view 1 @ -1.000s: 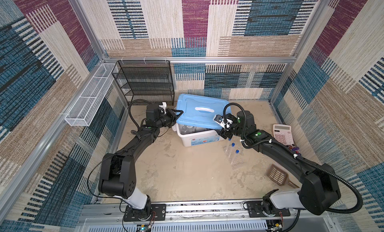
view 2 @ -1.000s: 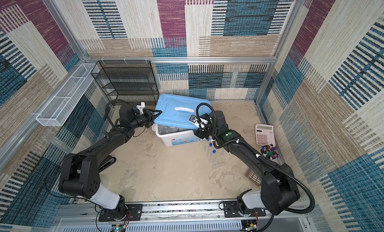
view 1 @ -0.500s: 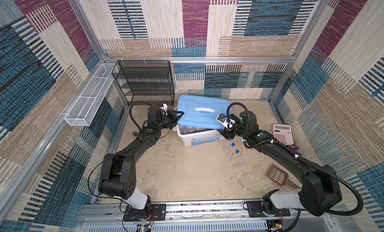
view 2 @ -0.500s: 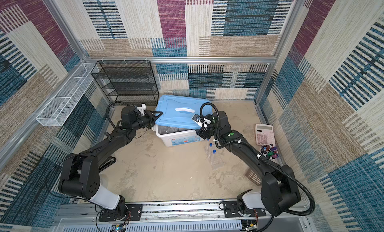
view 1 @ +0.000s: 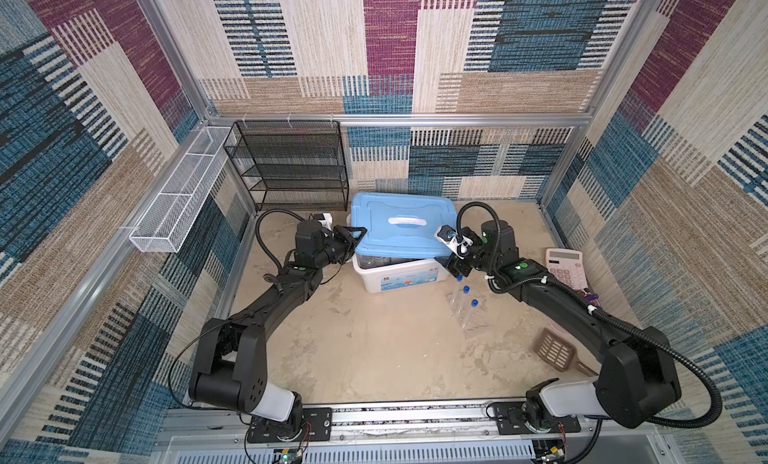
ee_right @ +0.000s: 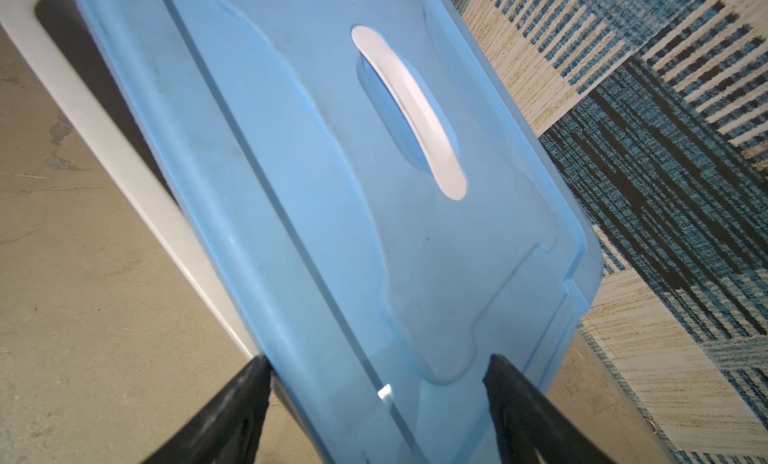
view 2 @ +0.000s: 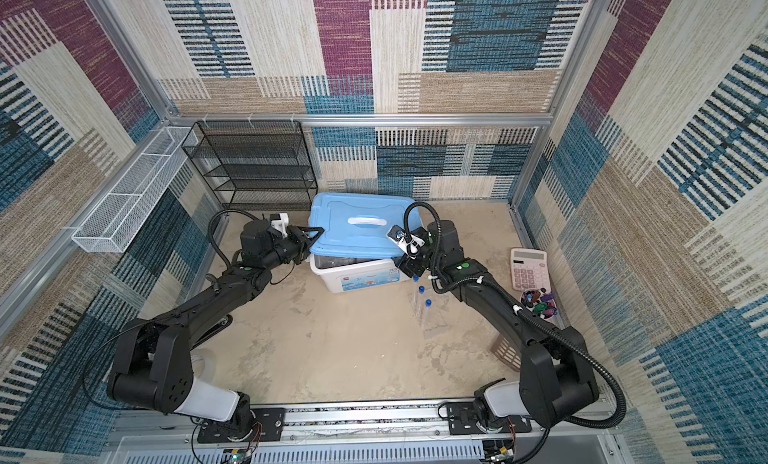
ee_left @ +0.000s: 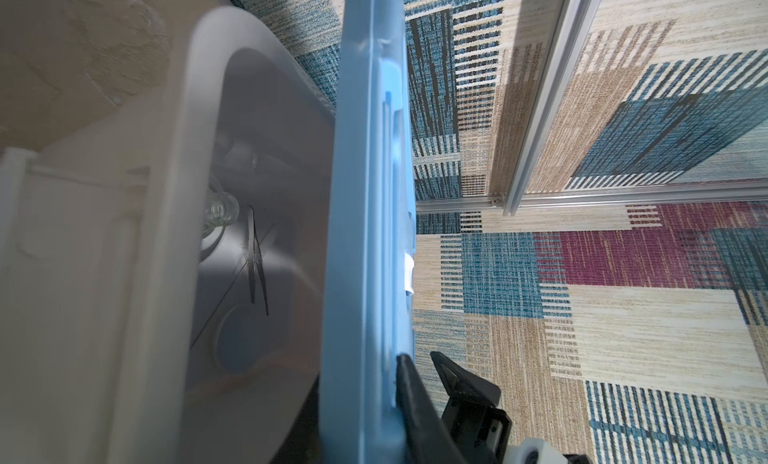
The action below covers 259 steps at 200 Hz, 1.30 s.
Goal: Organize the chemistry lab equipment
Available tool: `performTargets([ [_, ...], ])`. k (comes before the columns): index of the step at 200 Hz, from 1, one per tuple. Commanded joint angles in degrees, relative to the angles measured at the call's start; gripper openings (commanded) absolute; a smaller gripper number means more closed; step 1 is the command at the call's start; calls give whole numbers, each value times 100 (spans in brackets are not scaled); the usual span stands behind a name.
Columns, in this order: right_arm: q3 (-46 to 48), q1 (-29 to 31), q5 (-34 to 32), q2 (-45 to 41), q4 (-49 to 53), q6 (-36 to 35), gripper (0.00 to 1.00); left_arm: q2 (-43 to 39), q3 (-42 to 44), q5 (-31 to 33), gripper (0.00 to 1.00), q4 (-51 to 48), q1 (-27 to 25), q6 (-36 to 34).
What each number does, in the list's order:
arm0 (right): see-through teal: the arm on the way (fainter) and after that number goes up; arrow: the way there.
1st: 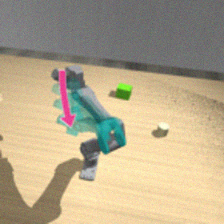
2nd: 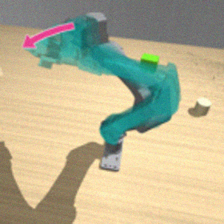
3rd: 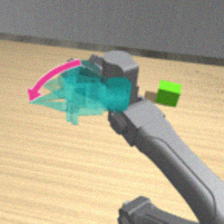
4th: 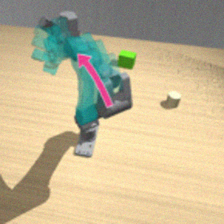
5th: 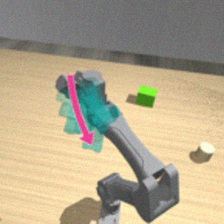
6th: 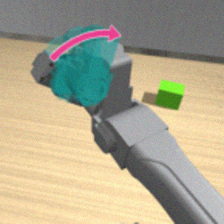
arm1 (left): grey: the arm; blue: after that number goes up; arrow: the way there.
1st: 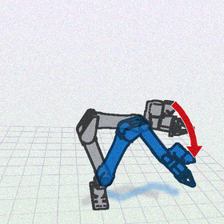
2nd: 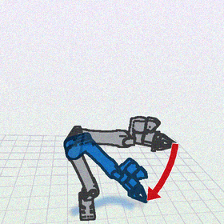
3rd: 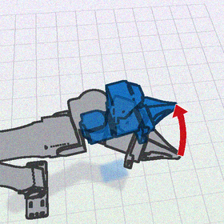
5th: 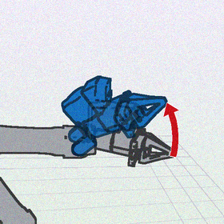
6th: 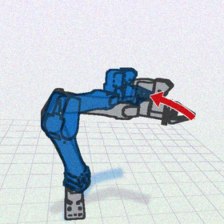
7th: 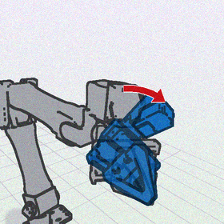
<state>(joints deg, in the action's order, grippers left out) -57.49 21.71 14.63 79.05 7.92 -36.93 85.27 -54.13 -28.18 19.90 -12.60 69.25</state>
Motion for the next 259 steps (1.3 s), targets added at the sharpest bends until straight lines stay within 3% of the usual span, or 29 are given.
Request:
performTargets([
  [1, -51, -21, -46, 15, -151, 64, 83, -119, 60, 146, 24, -14, -35, -141],
  [259, -61, -71, 40, 20, 12, 54, 83, -1383, 578, 1212, 38, -1540, -357, -573],
])
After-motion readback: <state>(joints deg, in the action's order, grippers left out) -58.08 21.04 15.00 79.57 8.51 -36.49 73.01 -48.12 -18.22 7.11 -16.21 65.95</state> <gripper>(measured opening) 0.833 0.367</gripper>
